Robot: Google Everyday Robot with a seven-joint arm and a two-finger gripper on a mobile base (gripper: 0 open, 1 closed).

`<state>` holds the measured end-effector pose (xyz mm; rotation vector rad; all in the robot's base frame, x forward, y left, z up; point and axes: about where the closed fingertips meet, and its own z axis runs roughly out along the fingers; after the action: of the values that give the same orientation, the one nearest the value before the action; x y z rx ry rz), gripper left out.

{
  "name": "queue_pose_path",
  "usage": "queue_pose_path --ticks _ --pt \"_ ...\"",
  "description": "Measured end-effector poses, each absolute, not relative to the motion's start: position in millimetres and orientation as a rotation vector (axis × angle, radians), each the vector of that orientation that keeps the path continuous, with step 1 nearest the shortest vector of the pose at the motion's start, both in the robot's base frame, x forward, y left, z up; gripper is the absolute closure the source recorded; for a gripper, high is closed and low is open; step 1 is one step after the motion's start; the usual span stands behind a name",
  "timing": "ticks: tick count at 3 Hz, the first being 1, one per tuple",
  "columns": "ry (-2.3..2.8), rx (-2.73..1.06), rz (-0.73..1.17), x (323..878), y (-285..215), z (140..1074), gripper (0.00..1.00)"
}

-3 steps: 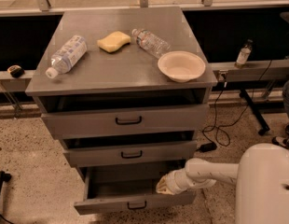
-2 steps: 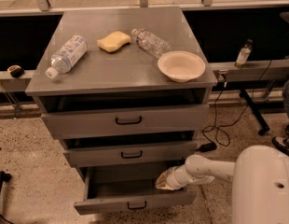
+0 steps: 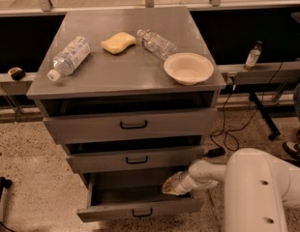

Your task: Open bottom drawer

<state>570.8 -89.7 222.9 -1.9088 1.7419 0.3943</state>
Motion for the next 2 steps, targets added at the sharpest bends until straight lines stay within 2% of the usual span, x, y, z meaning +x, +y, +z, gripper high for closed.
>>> queue_pose_path --ticks 2 --pt "1.892 -1.971 0.433 548.5 -106.5 174.7 1.0"
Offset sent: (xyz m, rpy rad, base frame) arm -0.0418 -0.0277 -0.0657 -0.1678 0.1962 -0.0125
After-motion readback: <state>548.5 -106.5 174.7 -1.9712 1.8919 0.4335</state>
